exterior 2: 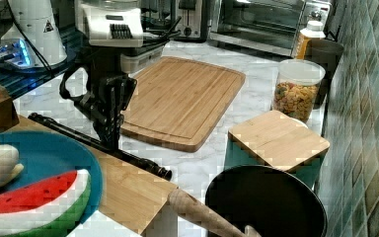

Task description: Close the drawer.

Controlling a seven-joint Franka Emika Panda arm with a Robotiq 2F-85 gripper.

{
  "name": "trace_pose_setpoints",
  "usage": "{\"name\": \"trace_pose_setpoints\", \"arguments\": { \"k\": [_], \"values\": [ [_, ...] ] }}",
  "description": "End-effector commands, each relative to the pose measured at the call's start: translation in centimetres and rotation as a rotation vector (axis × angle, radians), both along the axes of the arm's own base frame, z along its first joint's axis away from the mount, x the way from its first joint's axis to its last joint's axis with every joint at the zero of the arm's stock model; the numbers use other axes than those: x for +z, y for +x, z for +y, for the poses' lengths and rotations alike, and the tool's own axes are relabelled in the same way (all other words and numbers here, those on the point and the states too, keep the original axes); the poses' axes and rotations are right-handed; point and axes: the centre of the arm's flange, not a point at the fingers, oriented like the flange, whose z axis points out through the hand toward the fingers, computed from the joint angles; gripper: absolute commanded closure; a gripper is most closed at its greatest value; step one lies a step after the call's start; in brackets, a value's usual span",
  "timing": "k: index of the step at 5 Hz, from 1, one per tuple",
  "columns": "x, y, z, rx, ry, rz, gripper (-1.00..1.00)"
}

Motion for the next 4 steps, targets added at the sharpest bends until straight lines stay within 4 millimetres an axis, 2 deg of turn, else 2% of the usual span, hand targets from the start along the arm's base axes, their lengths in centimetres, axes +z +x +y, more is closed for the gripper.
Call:
{"name": "trace_pose_setpoints", "arguments": {
  "k": [1,4],
  "values": [
    [8.29,-4.66,-14.32,-0.177,-0.192,-0.015,1.0],
    [8.3,-4.67,-14.32,-0.177,-0.192,-0.015,1.0]
  ]
}}
